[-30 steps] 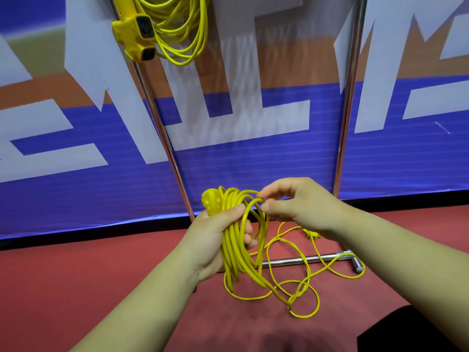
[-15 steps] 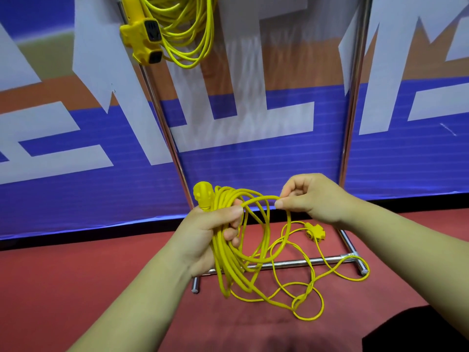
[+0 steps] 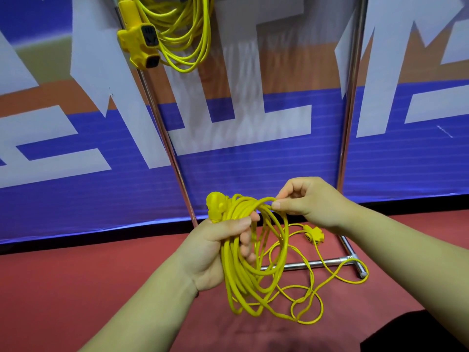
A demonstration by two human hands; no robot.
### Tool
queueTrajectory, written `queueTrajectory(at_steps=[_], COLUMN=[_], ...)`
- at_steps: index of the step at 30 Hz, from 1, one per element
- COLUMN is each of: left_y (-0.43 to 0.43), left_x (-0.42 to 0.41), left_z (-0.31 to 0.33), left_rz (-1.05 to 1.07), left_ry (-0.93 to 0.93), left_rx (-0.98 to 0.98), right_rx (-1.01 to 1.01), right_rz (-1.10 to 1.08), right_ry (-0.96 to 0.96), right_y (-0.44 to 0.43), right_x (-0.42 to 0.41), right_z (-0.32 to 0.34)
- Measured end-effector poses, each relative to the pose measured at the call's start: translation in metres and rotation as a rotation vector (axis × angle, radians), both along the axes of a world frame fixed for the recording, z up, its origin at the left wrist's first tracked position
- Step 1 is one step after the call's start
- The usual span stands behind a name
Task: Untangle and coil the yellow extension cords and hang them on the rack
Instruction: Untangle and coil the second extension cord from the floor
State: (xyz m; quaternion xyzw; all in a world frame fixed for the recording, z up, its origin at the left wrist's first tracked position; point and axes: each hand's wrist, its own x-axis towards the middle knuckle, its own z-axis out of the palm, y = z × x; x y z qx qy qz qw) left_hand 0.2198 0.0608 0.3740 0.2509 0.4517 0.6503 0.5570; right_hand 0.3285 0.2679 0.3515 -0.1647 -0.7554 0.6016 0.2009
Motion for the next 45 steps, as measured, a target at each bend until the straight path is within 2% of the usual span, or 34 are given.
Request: queueTrajectory(at_steps=[5, 10, 17, 20, 24, 32, 34, 38, 40, 45], left_y=[0.001, 0.004, 0.003, 0.002, 0.004, -0.001, -0.006, -0.016, -0.017, -0.021], left_x=[0.000, 0.001, 0.004, 0.001, -0.006, -0.013, -0.022, -0.033, -0.033, -0.038], left_z=[0.004, 0.003, 0.004, 0.004, -0.002, 0.004, 0.008, 0.015, 0.015, 0.018], left_rz=[0.057, 0.038, 0.069, 0.044, 0.015, -0.170, -0.252, -0.431, -0.477, -0.478], left_ry=[-0.053, -0.028, -0.015, -0.010, -0.100, -0.100, -0.120, -0.075, -0.065, -0.006], left_rx=[0.044, 0.031, -0.007, -0.001, 0.046, -0.008, 0.008, 0.034, 0.026, 0.022], right_rx=[0.065, 0.152, 0.270, 0.249, 0.199, 0.309, 0.259, 0.169, 0.161, 0.086], right_rz=[-0.006, -0.015, -0.087, -0.079, -0.042, -0.147, -0.071, 0.295, 0.412, 0.395], right_ry=[0.000, -0.018, 0.058, 0.062, 0.028, 0.049, 0.001, -0.067, -0.077, -0.007], right_y=[0.000, -0.009, -0.024, -0.024, -0.021, -0.022, -0.018, -0.024, -0.033, -0.043], right_x=[0.004, 0.000, -0.004, -0.004, -0.003, -0.006, -0.004, 0.003, 0.002, -0.003], right_z=[0.003, 0.002, 0.011, 0.012, 0.008, 0.004, 0.008, 0.020, 0.022, 0.025])
